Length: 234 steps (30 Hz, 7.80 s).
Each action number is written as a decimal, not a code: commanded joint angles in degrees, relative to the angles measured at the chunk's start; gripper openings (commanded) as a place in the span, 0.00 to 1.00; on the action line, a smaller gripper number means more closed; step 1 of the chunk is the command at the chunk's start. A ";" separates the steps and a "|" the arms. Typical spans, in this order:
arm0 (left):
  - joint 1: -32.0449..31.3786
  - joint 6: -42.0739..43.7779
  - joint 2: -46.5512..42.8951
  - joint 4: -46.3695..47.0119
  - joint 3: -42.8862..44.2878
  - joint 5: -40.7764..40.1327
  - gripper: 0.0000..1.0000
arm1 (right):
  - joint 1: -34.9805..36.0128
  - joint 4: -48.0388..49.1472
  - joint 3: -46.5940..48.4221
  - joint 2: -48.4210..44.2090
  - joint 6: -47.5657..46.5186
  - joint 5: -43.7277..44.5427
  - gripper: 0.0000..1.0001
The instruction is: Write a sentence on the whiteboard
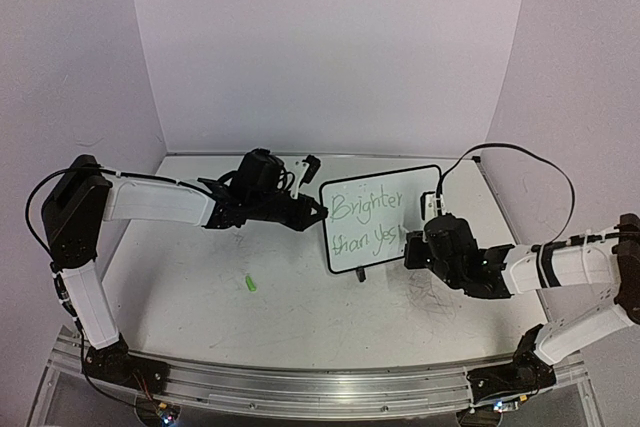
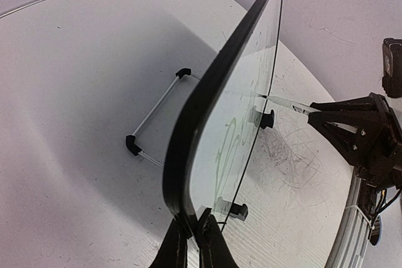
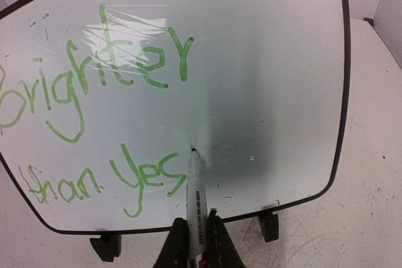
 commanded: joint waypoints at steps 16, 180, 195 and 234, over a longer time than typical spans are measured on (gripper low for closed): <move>0.90 2.87 -2.72 0.14 -0.10 -4.51 0.00 | -0.19 -4.32 0.66 1.36 6.13 -1.89 0.00; 0.91 3.40 -3.16 0.10 -0.46 -4.89 0.00 | -4.94 0.36 -1.57 -7.04 2.26 -4.67 0.00; 0.90 3.66 -3.22 0.08 -0.36 -5.03 0.00 | -6.35 0.38 -1.31 -4.58 2.46 -6.56 0.00; 0.85 3.49 -3.59 0.13 -0.33 -4.77 0.00 | -6.30 -3.86 -1.50 -0.87 8.73 -6.97 0.00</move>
